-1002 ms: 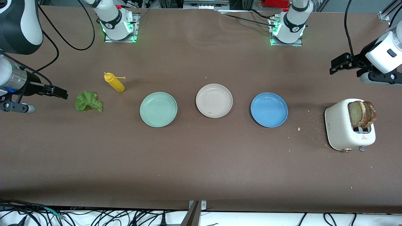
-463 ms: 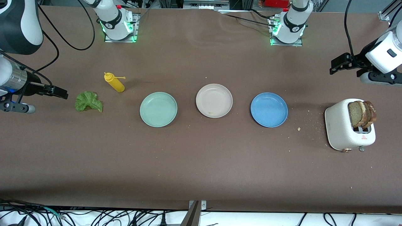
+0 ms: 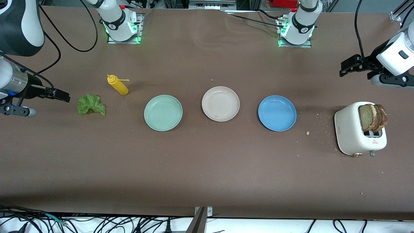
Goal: Make sandwich in beige plate with both arms
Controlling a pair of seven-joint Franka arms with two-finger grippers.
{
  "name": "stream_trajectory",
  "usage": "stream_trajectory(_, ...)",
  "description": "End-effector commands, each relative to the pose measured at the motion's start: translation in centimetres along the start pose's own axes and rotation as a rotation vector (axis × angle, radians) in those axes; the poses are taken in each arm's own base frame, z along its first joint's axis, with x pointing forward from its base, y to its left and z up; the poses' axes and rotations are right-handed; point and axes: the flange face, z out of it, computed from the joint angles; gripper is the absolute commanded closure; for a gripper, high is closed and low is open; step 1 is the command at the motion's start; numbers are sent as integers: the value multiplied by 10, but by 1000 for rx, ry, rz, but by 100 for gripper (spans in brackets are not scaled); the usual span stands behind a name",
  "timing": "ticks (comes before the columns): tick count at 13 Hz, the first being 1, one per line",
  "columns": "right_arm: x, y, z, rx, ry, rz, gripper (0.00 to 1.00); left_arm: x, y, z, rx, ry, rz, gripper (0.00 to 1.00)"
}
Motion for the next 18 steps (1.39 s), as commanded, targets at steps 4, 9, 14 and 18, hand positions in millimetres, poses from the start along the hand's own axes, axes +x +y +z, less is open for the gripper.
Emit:
stream_trajectory(4, -4, 0, -3, 20, -1, 1, 0, -1, -4, -6, 31, -1, 15, 0)
stream_trajectory(9, -5, 1, -1, 19, -8, -18, 0, -1, -4, -6, 31, -1, 15, 0)
stream_trajectory(14, -19, 7, 9, 24, -29, -53, 0, -1, -4, -6, 31, -1, 15, 0)
stream_trajectory(18, -49, 21, 32, 161, -11, -336, 0, -1, -4, -6, 31, -1, 15, 0)
